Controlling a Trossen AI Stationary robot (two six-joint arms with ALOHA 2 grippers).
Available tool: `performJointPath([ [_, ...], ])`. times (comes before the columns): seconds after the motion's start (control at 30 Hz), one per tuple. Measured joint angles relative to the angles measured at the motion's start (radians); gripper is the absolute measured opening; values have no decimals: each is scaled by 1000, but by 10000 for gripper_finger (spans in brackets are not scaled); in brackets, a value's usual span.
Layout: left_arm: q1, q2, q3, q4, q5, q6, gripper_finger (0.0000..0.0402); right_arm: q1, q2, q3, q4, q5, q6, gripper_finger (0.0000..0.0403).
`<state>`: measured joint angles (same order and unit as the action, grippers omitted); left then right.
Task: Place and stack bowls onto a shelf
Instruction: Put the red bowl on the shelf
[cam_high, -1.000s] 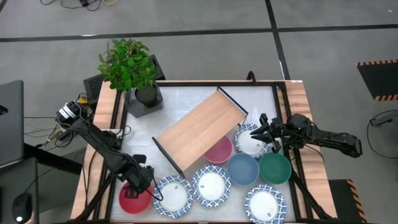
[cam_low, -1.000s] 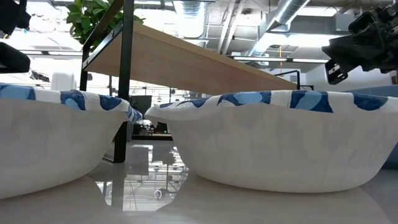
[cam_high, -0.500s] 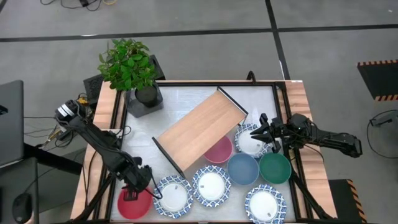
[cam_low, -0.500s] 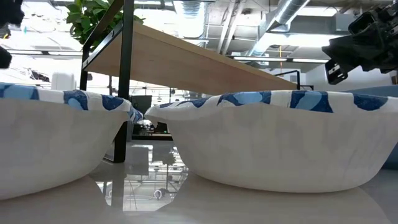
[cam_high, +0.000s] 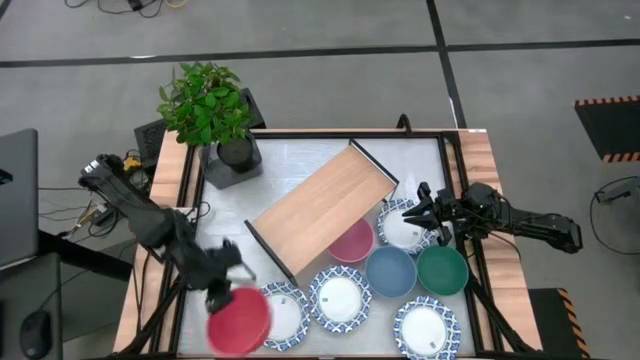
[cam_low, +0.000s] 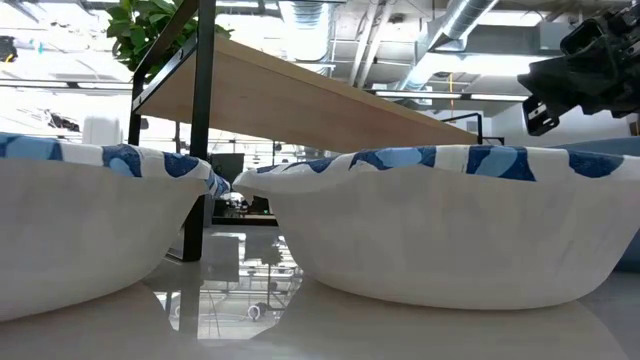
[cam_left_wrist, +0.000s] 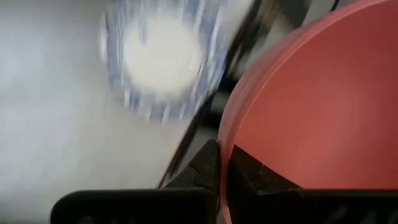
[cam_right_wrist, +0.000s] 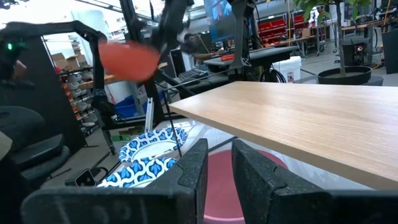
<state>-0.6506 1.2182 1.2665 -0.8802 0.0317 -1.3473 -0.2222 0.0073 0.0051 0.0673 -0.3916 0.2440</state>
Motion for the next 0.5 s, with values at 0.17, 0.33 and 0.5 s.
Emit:
performJointPath([
  [0.17,101,-6,159,-47,-334,32,0,0,0,0,0,0,0,97],
  [0.33,254,-6,241,25,-482,122,0,0,0,0,0,0,0,97],
  [0.5,415,1,251,149,-478,188,0,0,0,0,0,0,0,97],
])
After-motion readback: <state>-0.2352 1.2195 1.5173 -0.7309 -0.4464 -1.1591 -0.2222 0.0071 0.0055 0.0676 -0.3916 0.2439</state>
